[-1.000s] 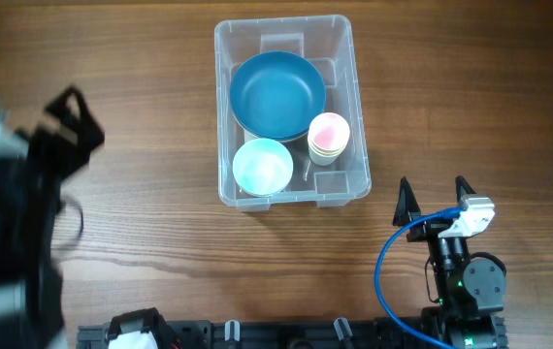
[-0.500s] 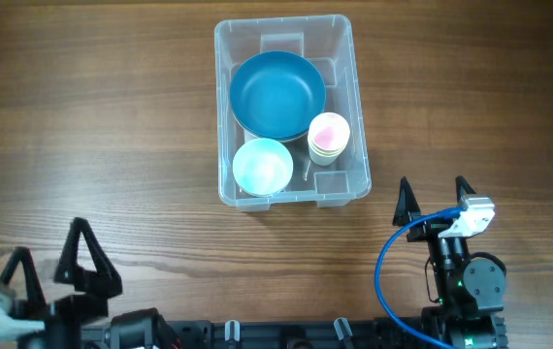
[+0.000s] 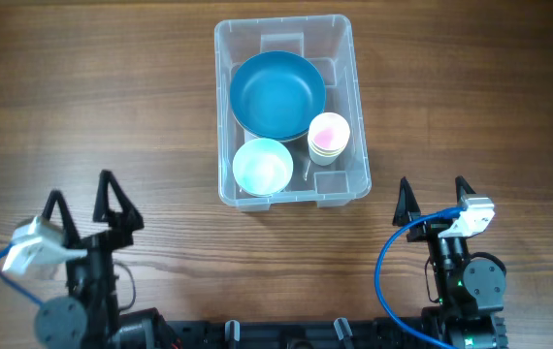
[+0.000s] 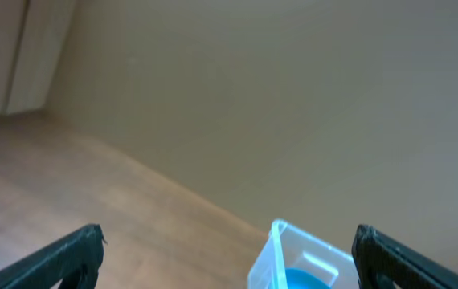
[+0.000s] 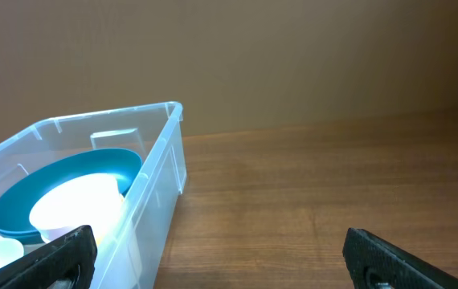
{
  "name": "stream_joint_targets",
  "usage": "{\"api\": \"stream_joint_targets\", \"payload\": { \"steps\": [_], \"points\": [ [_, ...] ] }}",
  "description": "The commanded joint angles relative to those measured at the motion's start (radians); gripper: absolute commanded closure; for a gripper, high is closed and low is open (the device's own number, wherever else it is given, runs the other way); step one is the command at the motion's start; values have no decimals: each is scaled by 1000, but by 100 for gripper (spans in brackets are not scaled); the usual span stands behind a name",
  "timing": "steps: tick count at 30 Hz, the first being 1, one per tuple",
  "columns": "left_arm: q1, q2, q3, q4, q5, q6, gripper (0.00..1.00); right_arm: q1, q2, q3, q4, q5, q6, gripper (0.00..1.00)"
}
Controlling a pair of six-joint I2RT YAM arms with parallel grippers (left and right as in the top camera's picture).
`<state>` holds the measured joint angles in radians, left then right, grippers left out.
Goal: Pack container
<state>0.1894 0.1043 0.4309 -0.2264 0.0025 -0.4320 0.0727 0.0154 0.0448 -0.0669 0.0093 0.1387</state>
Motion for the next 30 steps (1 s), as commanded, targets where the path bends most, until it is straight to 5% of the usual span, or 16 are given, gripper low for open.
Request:
{"api": "stream_joint_targets", "payload": {
  "steps": [1,7,30],
  "points": [
    [-19,-13,-170,163,53,5,0,-5,-11,-8,5,16,21,0],
    [-77,-13,-298,322,87,5,0,-5,-11,-8,6,16,21,0],
    [-141,-101,-377,302,102,5,0,-5,-11,-8,5,16,21,0]
  ]
}}
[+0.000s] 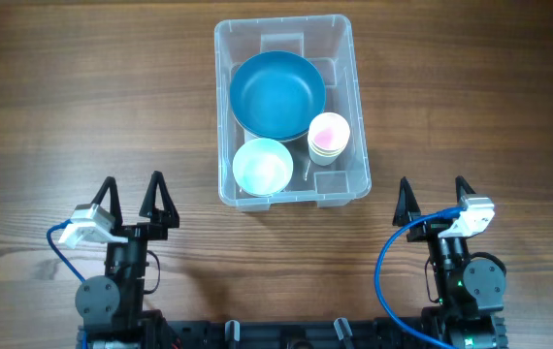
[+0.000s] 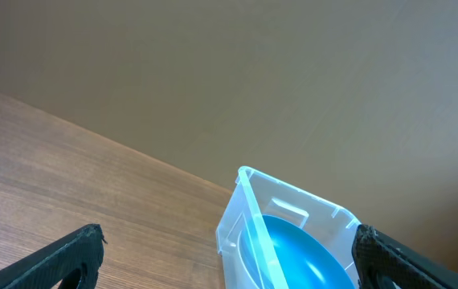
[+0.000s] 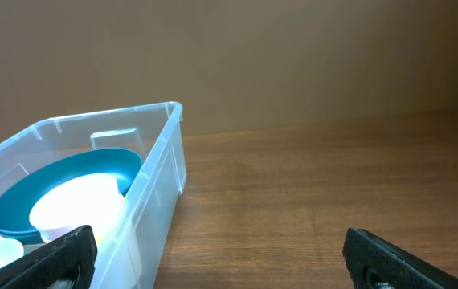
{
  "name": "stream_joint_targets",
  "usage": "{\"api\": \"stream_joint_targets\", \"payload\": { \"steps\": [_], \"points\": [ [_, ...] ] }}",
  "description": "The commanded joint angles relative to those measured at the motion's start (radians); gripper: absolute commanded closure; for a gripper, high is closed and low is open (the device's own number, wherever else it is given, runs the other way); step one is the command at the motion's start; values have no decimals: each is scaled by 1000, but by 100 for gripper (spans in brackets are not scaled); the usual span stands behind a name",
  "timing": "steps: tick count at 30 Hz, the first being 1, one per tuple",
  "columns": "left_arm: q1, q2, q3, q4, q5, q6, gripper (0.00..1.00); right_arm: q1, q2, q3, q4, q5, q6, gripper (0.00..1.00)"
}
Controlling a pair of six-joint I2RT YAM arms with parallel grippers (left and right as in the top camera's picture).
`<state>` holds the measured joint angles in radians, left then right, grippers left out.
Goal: Pack container
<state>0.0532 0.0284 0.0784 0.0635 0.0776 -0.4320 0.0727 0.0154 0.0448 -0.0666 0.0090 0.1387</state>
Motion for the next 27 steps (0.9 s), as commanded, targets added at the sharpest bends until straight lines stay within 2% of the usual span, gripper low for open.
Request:
{"api": "stream_joint_targets", "payload": {
  "steps": [1,6,13,15,20,23,27],
  "points": [
    [-5,-26,-30,19,28,5,0,-5,-11,-8,5,17,21,0],
    [-5,-26,-67,57,46,5,0,-5,-11,-8,5,17,20,0],
    [-5,-26,-73,18,44,15,0,-5,-11,-8,5,17,21,0],
    [-5,-26,-73,-11,40,89,0,-5,-11,-8,5,17,21,0],
    [-5,-26,-73,-98,37,403,0,-5,-11,-8,5,17,21,0],
    [-5,-26,-73,-123,38,537,0,-5,-11,-8,5,17,21,0],
    [-5,-26,-73,-129,37,639,0,-5,-11,-8,5,17,21,0]
  ]
}}
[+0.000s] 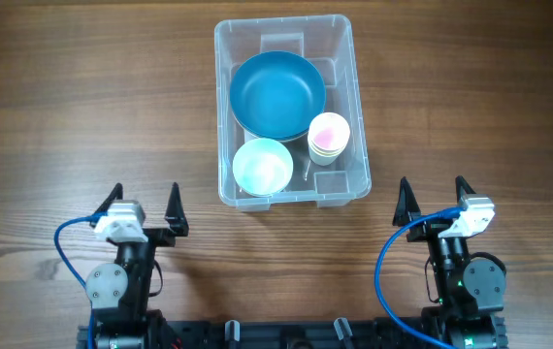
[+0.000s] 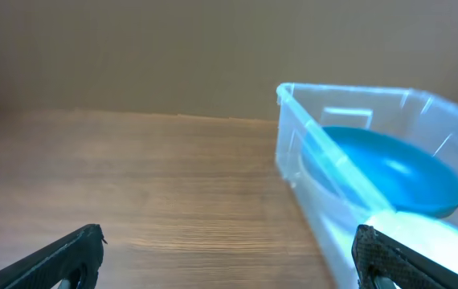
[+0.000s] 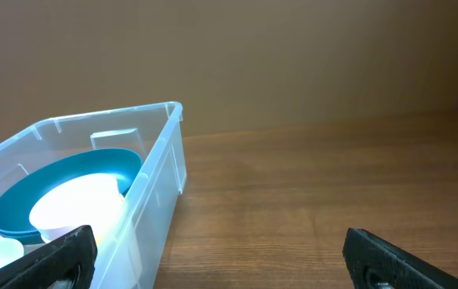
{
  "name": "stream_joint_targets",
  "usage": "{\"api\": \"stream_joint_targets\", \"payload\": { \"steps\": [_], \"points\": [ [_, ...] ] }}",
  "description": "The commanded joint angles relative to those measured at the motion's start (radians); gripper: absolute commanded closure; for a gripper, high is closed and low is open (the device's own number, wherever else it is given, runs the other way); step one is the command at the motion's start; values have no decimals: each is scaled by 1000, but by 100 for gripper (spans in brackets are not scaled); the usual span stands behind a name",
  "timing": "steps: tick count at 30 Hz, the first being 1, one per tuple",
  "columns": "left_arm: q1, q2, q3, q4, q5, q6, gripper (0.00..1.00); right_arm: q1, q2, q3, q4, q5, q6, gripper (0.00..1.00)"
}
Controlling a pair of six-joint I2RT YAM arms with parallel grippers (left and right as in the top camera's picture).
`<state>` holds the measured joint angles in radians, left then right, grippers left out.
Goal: Pack container
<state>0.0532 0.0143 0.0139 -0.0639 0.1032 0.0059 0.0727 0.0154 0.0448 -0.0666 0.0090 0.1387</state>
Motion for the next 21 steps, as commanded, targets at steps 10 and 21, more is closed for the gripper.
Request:
{"api": "stream_joint_targets", "payload": {
  "steps": [10,21],
  "points": [
    [-5,-11,-8,8,12,200,0,-5,-11,-8,5,17,21,0],
    [-5,-11,-8,44,12,196,0,-5,-11,-8,5,17,21,0]
  ]
}}
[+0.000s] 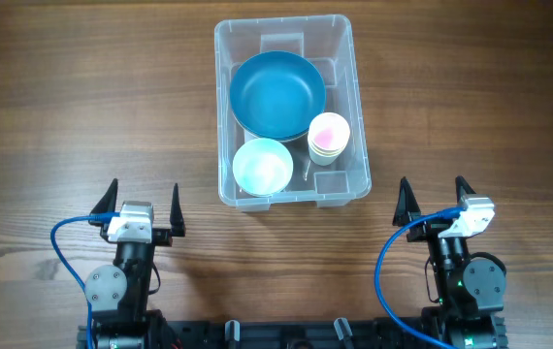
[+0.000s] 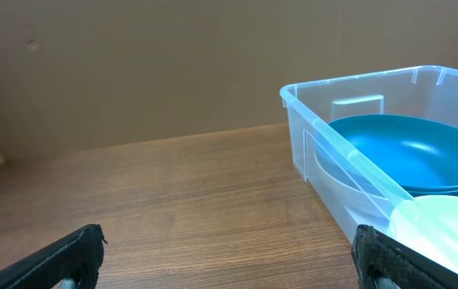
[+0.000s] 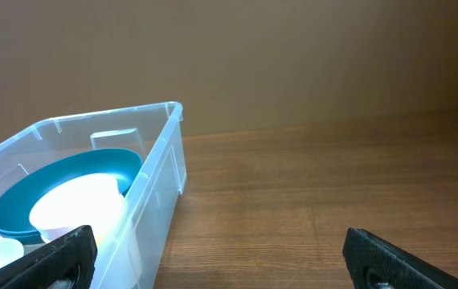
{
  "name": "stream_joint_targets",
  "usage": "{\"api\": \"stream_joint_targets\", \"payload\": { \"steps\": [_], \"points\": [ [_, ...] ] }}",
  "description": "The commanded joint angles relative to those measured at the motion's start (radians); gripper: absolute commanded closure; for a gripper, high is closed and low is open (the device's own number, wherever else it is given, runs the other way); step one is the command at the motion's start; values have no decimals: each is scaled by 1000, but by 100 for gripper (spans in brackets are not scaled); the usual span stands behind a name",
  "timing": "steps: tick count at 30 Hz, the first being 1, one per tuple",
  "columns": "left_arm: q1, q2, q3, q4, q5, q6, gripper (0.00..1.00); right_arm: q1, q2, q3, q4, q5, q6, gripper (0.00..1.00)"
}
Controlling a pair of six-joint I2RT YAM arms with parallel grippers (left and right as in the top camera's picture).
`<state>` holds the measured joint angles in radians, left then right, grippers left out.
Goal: Pack container
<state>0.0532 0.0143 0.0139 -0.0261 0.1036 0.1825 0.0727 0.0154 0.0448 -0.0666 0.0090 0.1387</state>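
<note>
A clear plastic container (image 1: 354,107) stands at the table's middle back. Inside it lie a large blue bowl (image 1: 276,94), a small pale bowl (image 1: 262,166) and a stack of pink and yellow cups (image 1: 329,137). My left gripper (image 1: 142,204) is open and empty at the front left, short of the container (image 2: 309,112). My right gripper (image 1: 432,197) is open and empty at the front right, beside the container's wall (image 3: 161,185). The blue bowl (image 2: 398,152) shows in the left wrist view, and the pale bowl (image 3: 76,205) in the right wrist view.
Bare wooden table (image 1: 82,107) spreads to both sides of the container. Blue cables (image 1: 388,267) loop by each arm base at the front edge. A brown wall (image 2: 173,64) stands behind the table.
My left gripper has turned slightly and now points straight at the table's back, a little closer to the front edge. The right arm and the container's contents are unchanged.
My left gripper first sat far at the front left, angled outward and open. It then stood nearer the middle, turned toward the container, and now rests open and straight at the front left. The right gripper stayed open and still throughout.
</note>
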Motion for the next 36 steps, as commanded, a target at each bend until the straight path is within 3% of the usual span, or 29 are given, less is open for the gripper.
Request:
{"api": "stream_joint_targets", "payload": {
  "steps": [1,36],
  "points": [
    [-5,-11,-8,6,12,19,0,-5,-11,-8,5,16,21,0],
    [-5,-10,-8,-39,11,20,0,-5,-11,-8,5,17,21,0]
  ]
}}
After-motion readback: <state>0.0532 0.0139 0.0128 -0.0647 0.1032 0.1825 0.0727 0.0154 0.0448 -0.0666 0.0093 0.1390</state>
